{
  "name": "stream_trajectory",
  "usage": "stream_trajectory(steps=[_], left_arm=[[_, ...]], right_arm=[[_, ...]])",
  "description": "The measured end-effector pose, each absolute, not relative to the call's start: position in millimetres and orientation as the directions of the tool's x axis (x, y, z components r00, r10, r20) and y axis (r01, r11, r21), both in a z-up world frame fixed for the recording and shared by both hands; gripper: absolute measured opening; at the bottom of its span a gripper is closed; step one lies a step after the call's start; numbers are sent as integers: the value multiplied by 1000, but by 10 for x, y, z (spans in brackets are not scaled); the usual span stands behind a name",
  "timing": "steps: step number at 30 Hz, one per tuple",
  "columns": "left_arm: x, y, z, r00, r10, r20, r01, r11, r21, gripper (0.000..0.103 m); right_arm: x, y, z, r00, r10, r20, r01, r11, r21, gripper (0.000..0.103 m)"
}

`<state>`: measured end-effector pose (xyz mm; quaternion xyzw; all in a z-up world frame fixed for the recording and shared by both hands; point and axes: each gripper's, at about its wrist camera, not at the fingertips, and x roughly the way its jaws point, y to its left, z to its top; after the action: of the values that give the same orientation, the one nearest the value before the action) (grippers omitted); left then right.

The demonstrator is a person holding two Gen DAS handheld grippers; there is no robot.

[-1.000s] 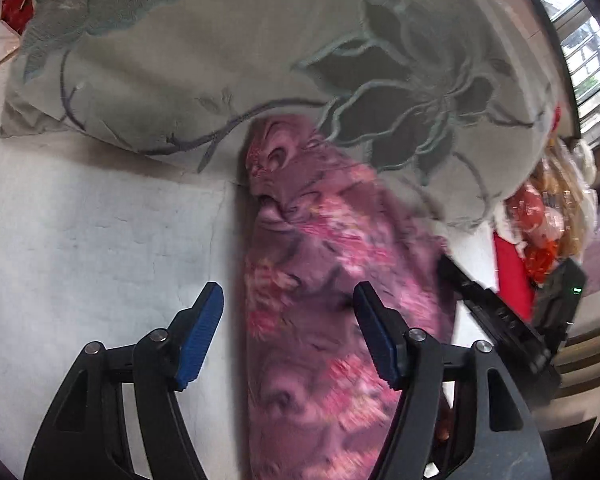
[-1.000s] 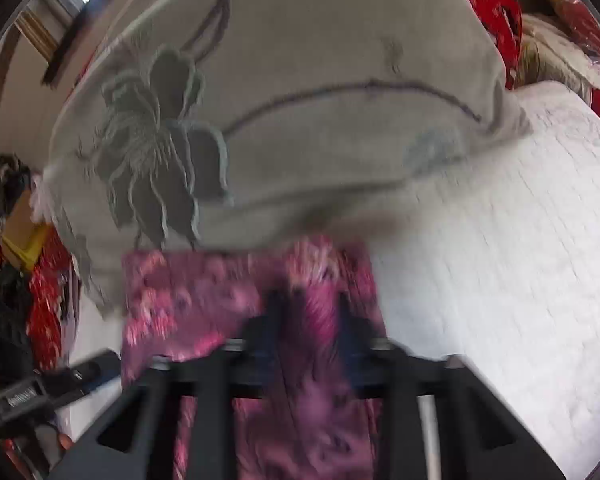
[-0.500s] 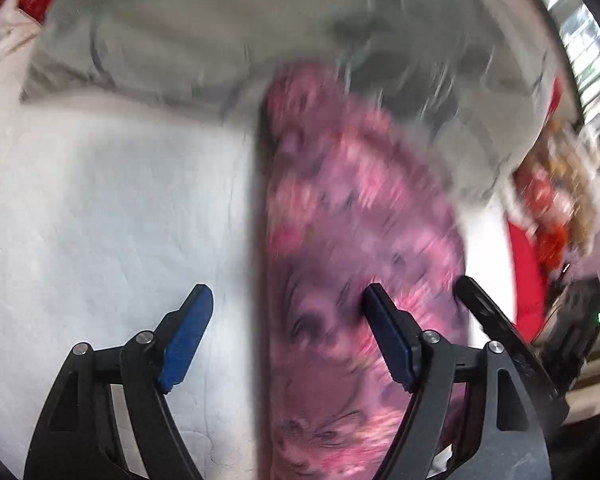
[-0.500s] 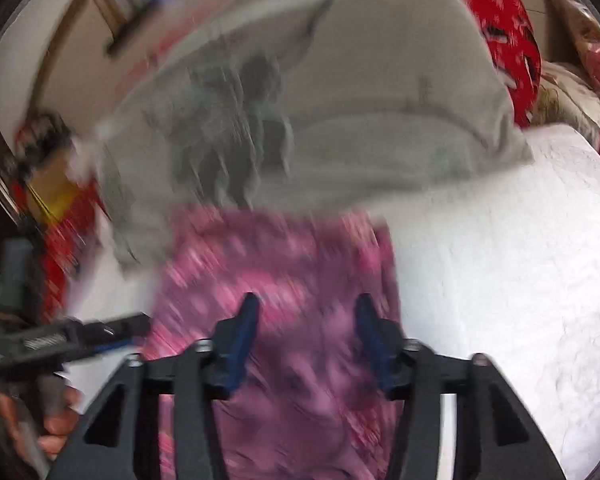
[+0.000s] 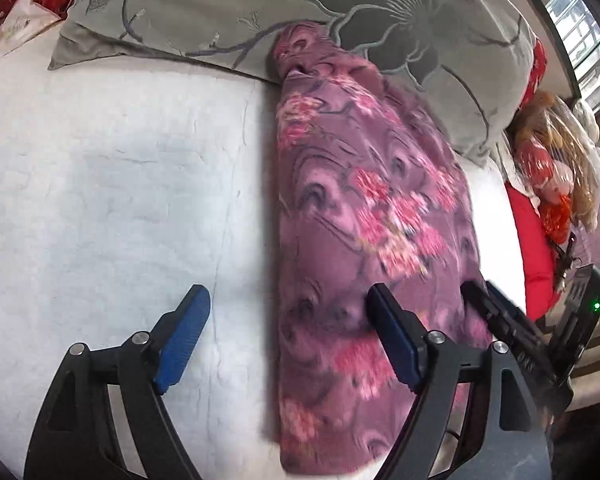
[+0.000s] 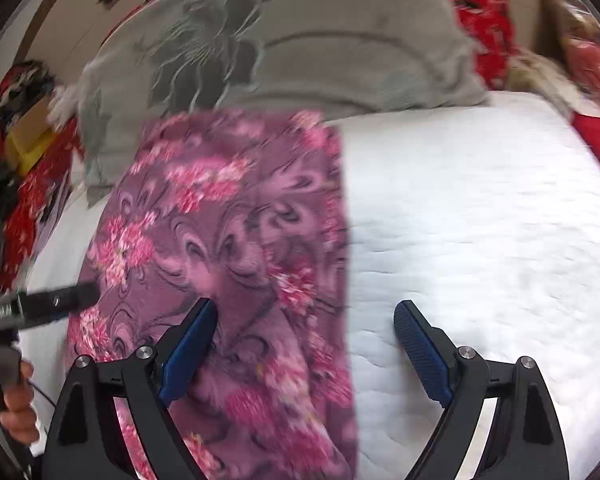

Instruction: Fold small clothes

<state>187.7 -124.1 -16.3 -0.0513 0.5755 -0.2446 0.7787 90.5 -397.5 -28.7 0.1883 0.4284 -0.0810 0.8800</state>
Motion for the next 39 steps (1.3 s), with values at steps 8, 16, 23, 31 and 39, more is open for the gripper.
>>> stream_trajectory(steps=[8, 16, 23, 31, 39], left_arm=[[1629, -1190, -254, 236, -377, -896, 373, 886, -274, 82], [2111, -1287, -127, 179, -514, -839, 290, 842, -454, 81], [2414, -1440, -296, 84, -619, -781, 230, 775, -589, 83], [2430, -1543, -310, 90, -600, -795, 188, 794, -578, 37], [2092, -1459, 115, 189, -553, -811, 263, 825, -501, 23]], right_arm=[[654, -3933, -366, 594, -57, -802, 314, 935, 166, 87], [992, -4168, -138, 664, 100, -741, 303, 870, 389, 86], [1335, -4259, -482, 657, 370, -657, 216, 743, 634, 88], [1499, -4093, -383, 619, 278, -735, 265, 806, 529, 53], [1313, -3471, 176, 644, 12, -765, 236, 948, 213, 31]])
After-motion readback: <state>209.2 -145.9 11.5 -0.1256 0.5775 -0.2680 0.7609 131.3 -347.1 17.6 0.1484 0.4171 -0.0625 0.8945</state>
